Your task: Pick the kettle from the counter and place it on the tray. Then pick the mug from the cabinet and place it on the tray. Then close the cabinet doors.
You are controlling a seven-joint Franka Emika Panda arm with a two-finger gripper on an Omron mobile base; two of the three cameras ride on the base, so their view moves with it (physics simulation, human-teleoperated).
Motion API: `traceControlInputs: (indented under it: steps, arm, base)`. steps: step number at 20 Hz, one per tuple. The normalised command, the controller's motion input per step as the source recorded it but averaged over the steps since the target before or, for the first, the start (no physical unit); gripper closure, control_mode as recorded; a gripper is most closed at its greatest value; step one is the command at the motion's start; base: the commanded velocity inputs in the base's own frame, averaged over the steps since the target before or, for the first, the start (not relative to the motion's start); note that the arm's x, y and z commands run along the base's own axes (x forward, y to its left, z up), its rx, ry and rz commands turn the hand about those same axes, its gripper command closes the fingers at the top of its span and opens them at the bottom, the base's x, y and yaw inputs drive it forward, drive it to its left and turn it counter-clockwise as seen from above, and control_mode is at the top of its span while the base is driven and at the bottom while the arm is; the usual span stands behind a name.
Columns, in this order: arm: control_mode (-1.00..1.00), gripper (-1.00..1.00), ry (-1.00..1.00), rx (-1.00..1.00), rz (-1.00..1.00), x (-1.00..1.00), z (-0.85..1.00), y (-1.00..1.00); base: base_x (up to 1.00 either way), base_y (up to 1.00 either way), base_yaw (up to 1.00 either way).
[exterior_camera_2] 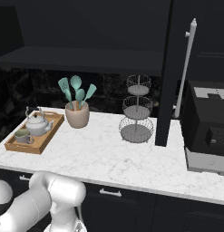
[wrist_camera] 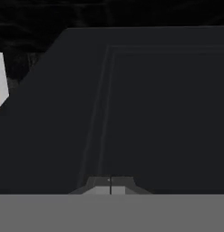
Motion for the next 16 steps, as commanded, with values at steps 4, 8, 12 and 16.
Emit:
traceControlInputs:
  steps: [4,8,12,16]
  arm:
    - [-1.00,1.00,0.00,0.00,0.00,0.63,0.03,-0.51]
    - [-1.00,1.00,0.00,0.00,0.00,0.47,0.00,-0.42]
    - [-1.00,1.00,0.00,0.00,-0.01,0.40,0.00,-0.19]
    - [-1.00,1.00,0.00,0.00,0.00,0.27,0.00,-0.16]
  base:
    - [0.00,0.00,0.00]
    - [0.00,0.00,0.00]
    - [0.00,0.00,0.00]
    - [0.00,0.00,0.00]
